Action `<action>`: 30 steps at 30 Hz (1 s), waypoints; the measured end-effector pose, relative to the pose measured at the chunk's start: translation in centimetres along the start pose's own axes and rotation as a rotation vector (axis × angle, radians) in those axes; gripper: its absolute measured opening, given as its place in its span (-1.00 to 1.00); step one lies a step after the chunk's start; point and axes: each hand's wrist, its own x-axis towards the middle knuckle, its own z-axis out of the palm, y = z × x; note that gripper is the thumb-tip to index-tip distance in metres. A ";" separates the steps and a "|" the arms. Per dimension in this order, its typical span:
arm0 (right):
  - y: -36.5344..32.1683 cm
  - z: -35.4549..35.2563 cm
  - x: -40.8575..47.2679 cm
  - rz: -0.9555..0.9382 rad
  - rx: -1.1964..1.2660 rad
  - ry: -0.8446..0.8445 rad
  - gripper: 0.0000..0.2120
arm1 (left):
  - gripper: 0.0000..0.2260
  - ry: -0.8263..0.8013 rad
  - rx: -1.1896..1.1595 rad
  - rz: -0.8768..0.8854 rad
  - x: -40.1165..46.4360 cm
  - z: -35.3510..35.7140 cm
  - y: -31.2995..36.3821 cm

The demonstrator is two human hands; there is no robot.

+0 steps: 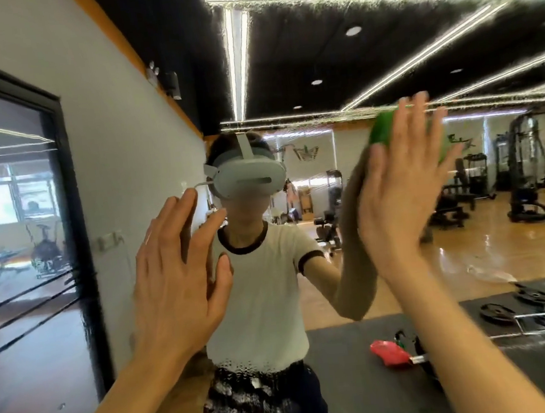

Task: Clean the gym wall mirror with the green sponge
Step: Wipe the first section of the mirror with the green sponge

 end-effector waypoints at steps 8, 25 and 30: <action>-1.3 -0.3 -4.4 -0.521 0.066 -0.159 -0.52 | -0.56 -0.003 -0.005 0.003 0.1 -0.2 0.0; 8.7 -2.7 -7.7 -0.338 -0.051 -0.166 -0.40 | -0.56 -0.031 -0.053 -0.040 0.1 -0.6 0.7; 8.3 -2.4 -8.9 0.136 0.034 -0.045 -0.47 | -0.58 -0.055 -0.105 0.004 -0.4 -0.1 4.5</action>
